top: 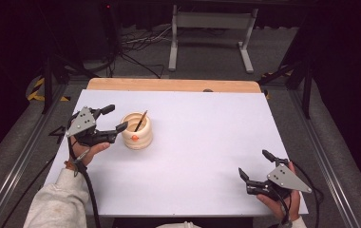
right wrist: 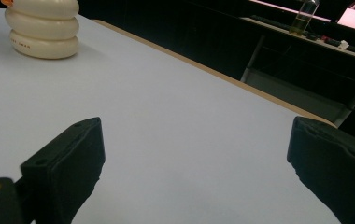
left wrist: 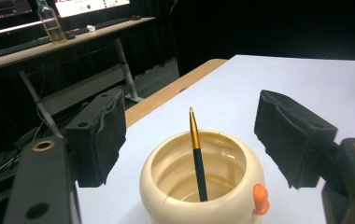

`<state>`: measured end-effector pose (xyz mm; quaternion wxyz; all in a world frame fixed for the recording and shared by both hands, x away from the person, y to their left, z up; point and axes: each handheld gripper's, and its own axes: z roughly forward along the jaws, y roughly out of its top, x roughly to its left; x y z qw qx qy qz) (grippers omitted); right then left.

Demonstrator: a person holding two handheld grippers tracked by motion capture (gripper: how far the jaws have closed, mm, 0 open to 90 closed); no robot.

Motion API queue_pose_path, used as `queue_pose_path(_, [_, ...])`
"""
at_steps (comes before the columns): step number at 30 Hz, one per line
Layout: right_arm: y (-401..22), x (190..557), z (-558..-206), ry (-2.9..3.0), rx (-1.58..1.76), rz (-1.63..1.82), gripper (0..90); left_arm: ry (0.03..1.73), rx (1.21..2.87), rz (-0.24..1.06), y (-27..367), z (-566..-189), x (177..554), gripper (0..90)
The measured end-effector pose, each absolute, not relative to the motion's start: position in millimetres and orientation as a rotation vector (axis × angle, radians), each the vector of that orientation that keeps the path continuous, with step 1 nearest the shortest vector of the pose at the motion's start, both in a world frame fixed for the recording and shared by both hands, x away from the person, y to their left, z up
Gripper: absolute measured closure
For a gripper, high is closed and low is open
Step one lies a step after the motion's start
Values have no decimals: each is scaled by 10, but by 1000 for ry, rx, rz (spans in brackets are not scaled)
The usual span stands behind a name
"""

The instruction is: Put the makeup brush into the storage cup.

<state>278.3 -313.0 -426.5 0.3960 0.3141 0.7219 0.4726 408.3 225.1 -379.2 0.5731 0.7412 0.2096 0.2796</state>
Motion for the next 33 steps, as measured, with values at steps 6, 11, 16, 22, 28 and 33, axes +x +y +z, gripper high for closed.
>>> queue_pose_path(6, [-3132,2775,-4259,1829,795,1196,46,505,1749,684,2249,-3802,4023,177])
queue_pose_path(11, [-3127,2778,-4262,1830,794,1196,46,519,1742,702,2246,-3781,3979,101])
queue_pose_path(16, [-3126,2776,-4261,1830,794,1195,47,531,1747,699,2247,-3783,3957,64])
queue_pose_path(22, [-3118,2773,-4261,1829,790,1194,49,519,1751,693,2252,-3783,3894,33])
queue_pose_path(28, [-3112,2774,-4264,1832,786,1186,49,504,1745,696,2247,-3770,3844,31])
queue_pose_path(33, [-3111,2774,-4265,1834,785,1185,49,499,1745,700,2258,-3758,3798,30])
